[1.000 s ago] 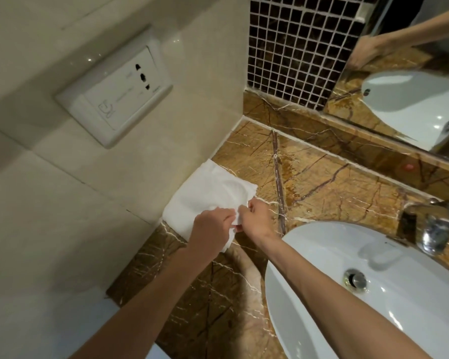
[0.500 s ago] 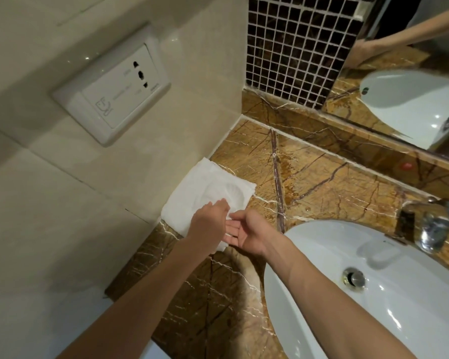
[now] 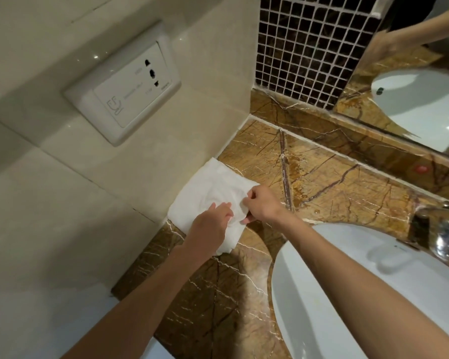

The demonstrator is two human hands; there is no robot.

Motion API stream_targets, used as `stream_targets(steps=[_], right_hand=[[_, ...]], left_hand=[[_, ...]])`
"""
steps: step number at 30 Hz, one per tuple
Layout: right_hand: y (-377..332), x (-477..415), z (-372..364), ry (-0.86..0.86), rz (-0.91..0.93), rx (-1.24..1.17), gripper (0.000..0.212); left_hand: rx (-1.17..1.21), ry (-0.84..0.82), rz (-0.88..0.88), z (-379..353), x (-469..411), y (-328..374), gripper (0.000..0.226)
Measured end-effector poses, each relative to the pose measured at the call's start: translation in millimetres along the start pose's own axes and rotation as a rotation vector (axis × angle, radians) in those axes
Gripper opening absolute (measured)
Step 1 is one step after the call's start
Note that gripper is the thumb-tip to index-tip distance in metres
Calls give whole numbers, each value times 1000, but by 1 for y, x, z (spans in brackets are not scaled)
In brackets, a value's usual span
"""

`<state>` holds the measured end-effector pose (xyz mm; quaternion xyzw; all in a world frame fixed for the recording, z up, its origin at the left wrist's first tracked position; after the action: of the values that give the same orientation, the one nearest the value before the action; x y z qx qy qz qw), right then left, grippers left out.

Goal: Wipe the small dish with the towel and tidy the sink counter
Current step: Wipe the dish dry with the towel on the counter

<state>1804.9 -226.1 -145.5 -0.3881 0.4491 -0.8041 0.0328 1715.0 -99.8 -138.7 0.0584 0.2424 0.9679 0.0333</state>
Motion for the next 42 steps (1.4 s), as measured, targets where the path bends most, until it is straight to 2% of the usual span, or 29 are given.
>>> stream_targets(steps=[4, 7, 10, 15, 18, 23, 27, 30, 33, 35, 38, 42], right_hand=[[19, 1, -17, 121, -63, -291, 36], [26, 3, -21, 187, -104, -431, 42], [31, 7, -27, 209, -149, -571, 35], [27, 12, -38, 228, -129, -572, 23], [26, 12, -39, 231, -140, -569, 16], [26, 14, -37, 276, -168, -494, 28], [28, 16, -35, 203, -199, -618, 24], [29, 15, -33, 144, -183, -680, 20], [27, 19, -33, 83, -171, -724, 12], [25, 20, -28, 20, -182, -705, 10], [17, 19, -13, -85, -196, -622, 28], [5, 15, -2, -107, -199, -492, 37]], left_hand=[[38, 64, 99, -6, 2, 12, 22], [16, 69, 70, -14, 12, 29, 15], [-8, 61, 91, -11, 7, 24, 24], [-150, 122, 61, -1, -6, 19, 20], [-140, 83, 97, -8, -3, 22, 20], [-120, -26, 145, -15, 9, 20, 16], [-128, -35, 48, -13, 10, 19, 25], [-154, 23, -25, -8, 1, 18, 36], [-165, 110, -24, -5, -2, 20, 34], [-123, 106, 3, -9, 2, 20, 33], [-42, 34, 64, -17, 12, 19, 32], [0, 28, -60, -24, 30, 22, 28]])
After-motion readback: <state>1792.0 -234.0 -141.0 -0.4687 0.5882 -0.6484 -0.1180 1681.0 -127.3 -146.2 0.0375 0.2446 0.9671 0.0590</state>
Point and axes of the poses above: each hand's wrist, its own x-axis away from the middle knuckle, its own z-axis out of the back of the hand, y = z × x, the point moved 2 cm from there along -x, towards the middle knuckle, and after that the axes turned 8 degrees about -y, right-handed, at the moved point
